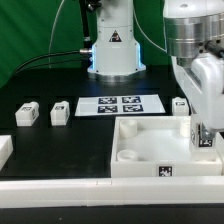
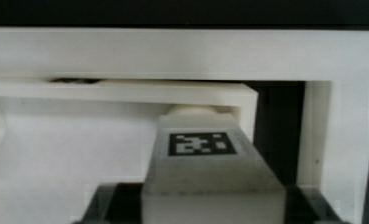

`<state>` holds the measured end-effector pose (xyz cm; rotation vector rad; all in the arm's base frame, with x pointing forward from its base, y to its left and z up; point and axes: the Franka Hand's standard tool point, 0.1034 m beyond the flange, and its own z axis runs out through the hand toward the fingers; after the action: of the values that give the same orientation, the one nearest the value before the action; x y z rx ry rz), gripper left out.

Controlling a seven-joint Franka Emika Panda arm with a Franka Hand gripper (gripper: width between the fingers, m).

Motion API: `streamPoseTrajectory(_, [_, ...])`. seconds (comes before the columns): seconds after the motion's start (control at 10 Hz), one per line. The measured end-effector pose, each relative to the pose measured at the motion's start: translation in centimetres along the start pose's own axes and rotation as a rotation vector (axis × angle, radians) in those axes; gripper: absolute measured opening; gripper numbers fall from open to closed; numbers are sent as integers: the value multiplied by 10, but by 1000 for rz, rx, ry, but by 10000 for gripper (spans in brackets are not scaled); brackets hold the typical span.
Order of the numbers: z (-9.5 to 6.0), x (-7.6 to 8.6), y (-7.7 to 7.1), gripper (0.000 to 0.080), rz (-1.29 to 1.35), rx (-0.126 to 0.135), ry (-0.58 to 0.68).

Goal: Assemble one leg

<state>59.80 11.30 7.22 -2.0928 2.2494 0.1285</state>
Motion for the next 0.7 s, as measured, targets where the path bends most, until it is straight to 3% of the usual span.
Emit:
streamPoseTrajectory(0.3, [-1, 6, -4, 291, 309, 19, -7])
streamPoseTrajectory(0.6, [-2, 11, -5, 292, 331, 24, -12])
streamPoseTrajectory(0.7, [-1, 10, -4, 362, 311, 23, -12])
